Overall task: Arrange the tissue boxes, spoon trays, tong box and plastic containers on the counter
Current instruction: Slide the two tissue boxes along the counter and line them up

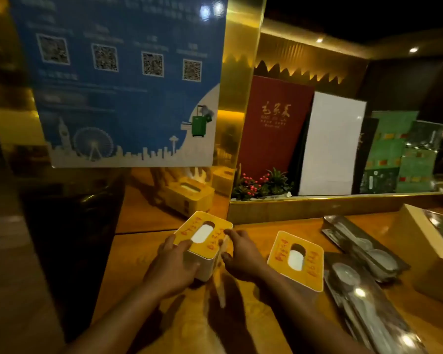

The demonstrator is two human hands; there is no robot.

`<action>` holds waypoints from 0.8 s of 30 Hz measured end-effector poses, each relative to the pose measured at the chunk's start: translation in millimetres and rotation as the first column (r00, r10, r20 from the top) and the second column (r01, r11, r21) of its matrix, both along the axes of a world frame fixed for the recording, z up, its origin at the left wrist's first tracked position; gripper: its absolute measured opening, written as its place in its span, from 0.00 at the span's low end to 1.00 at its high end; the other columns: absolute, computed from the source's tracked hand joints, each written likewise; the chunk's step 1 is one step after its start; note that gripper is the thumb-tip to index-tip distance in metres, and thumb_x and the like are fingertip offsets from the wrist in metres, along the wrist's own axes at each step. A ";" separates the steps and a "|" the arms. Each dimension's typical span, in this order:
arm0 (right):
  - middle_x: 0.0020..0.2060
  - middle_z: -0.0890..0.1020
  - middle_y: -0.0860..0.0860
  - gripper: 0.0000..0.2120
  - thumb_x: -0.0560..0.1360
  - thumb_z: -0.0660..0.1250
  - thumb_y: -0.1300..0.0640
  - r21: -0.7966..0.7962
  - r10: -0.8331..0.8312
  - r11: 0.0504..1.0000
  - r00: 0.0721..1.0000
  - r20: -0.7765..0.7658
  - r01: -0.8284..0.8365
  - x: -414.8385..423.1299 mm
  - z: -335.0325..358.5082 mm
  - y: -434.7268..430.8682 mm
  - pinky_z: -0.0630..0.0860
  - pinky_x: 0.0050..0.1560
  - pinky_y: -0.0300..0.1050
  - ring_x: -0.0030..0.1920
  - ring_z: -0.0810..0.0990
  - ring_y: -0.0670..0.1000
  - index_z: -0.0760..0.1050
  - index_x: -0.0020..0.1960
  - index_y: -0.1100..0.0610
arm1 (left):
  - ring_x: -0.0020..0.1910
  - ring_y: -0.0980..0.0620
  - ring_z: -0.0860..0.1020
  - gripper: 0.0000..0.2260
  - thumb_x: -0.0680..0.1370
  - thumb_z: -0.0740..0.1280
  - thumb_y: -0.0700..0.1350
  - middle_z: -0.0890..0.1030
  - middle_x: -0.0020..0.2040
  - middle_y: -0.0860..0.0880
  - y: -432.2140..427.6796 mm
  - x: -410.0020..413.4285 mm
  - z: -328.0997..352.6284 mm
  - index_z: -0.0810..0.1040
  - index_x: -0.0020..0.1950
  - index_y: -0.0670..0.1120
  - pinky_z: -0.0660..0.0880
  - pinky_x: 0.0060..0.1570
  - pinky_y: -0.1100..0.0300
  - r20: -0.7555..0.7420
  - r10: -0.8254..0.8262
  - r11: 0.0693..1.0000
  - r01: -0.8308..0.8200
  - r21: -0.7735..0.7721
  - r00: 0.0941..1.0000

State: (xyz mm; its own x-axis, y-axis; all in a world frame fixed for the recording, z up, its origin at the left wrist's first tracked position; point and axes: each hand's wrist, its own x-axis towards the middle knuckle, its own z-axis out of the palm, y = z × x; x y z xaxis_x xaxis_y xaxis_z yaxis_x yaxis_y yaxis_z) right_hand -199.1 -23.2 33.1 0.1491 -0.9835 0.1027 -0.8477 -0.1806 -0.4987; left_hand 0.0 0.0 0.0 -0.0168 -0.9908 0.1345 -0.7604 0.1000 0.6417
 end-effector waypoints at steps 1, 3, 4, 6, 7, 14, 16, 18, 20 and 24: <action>0.72 0.66 0.59 0.31 0.76 0.67 0.52 -0.013 0.004 1.000 1.000 -0.031 -0.005 1.6 0.7 -9.6 0.68 0.67 0.50 0.69 0.68 0.60 0.60 0.76 0.53 | 0.76 0.45 0.61 0.29 0.75 0.69 0.59 0.54 0.80 0.51 -0.9 -0.5 -4.3 0.66 0.75 0.57 0.73 0.66 0.46 0.011 -0.014 1.000 0.014 0.004 1.000; 0.73 0.64 0.61 0.32 0.76 0.67 0.54 0.021 -0.010 1.000 0.993 -0.118 0.012 3.3 3.1 -27.1 0.68 0.67 0.53 0.70 0.67 0.63 0.59 0.77 0.52 | 0.76 0.46 0.59 0.30 0.74 0.68 0.62 0.52 0.80 0.52 -0.9 -3.6 -7.7 0.66 0.74 0.58 0.74 0.64 0.46 0.050 -0.003 1.000 0.005 -0.026 0.999; 0.74 0.62 0.62 0.33 0.75 0.67 0.55 0.047 -0.012 0.999 0.986 -0.167 0.021 3.0 5.4 -36.3 0.68 0.68 0.54 0.72 0.64 0.64 0.59 0.77 0.51 | 0.76 0.46 0.59 0.30 0.73 0.67 0.64 0.53 0.80 0.52 -1.3 -4.4 -8.9 0.66 0.73 0.58 0.74 0.63 0.46 0.058 -0.006 0.999 0.008 -0.032 0.998; 0.77 0.56 0.63 0.29 0.73 0.69 0.59 0.096 0.013 0.995 0.961 -0.277 0.014 2.7 4.8 -50.4 0.65 0.71 0.57 0.76 0.56 0.64 0.66 0.72 0.48 | 0.74 0.47 0.60 0.34 0.69 0.64 0.69 0.55 0.78 0.52 -3.1 -3.0 -9.3 0.67 0.72 0.58 0.75 0.61 0.46 0.069 0.003 0.999 0.001 -0.049 0.998; 0.78 0.54 0.63 0.25 0.73 0.70 0.59 0.103 0.031 0.995 0.950 -0.311 0.002 1.4 3.5 -54.7 0.63 0.72 0.59 0.77 0.53 0.65 0.69 0.67 0.47 | 0.74 0.48 0.60 0.35 0.67 0.63 0.72 0.56 0.78 0.53 -4.5 -1.2 -9.6 0.68 0.71 0.59 0.76 0.60 0.46 0.081 0.006 0.999 -0.002 -0.053 0.997; 0.71 0.68 0.57 0.17 0.71 0.74 0.55 0.068 0.127 0.992 0.932 -0.340 -0.111 -13.3 0.7 -51.6 0.60 0.72 0.63 0.75 0.59 0.62 0.71 0.53 0.42 | 0.77 0.44 0.57 0.48 0.58 0.58 0.83 0.51 0.80 0.50 -4.1 -4.6 -10.0 0.65 0.73 0.59 0.72 0.64 0.40 0.149 0.050 0.998 -0.044 -0.045 0.988; 0.65 0.74 0.54 0.16 0.71 0.74 0.54 0.067 0.138 0.990 0.945 -0.295 -0.124 -18.1 3.8 -45.1 0.66 0.67 0.59 0.68 0.68 0.58 0.71 0.52 0.42 | 0.75 0.45 0.61 0.50 0.57 0.59 0.84 0.52 0.79 0.51 -3.3 -6.9 -14.2 0.66 0.73 0.58 0.75 0.61 0.41 0.090 0.058 0.996 -0.051 -0.072 0.994; 0.57 0.77 0.53 0.12 0.74 0.72 0.52 0.020 0.117 0.993 0.957 -0.267 -0.115 -22.9 5.0 -37.2 0.70 0.61 0.55 0.60 0.73 0.56 0.73 0.54 0.44 | 0.72 0.45 0.65 0.49 0.57 0.64 0.81 0.52 0.78 0.52 -3.6 -7.9 -18.7 0.65 0.73 0.57 0.77 0.59 0.44 0.039 0.069 0.996 -0.066 -0.063 0.997; 0.51 0.79 0.53 0.13 0.76 0.67 0.45 -0.082 0.086 0.990 0.957 -0.278 -0.113 -28.0 1.4 -27.9 0.72 0.53 0.52 0.52 0.76 0.56 0.74 0.59 0.46 | 0.70 0.44 0.68 0.49 0.59 0.70 0.76 0.51 0.79 0.49 -4.1 -8.4 -21.4 0.62 0.74 0.57 0.76 0.59 0.46 0.003 0.086 0.996 -0.086 -0.034 0.996; 0.47 0.78 0.51 0.10 0.73 0.70 0.41 -0.137 0.076 0.982 0.940 -0.332 -0.128 -36.8 -11.1 -8.1 0.70 0.56 0.52 0.49 0.75 0.55 0.77 0.52 0.43 | 0.69 0.45 0.70 0.44 0.67 0.79 0.57 0.67 0.74 0.47 -4.2 -6.0 -26.0 0.61 0.78 0.53 0.73 0.60 0.52 -0.139 0.048 0.998 -0.054 -0.044 0.989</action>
State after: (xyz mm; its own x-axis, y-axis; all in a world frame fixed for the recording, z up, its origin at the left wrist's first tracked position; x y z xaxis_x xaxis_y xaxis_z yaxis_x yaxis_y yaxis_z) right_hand -235.8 -31.3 22.0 0.2984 -0.9371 0.1813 -0.9314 -0.3273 -0.1590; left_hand -6.0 -4.2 -26.0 0.0554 -0.9823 0.1787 -0.6700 0.0961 0.7362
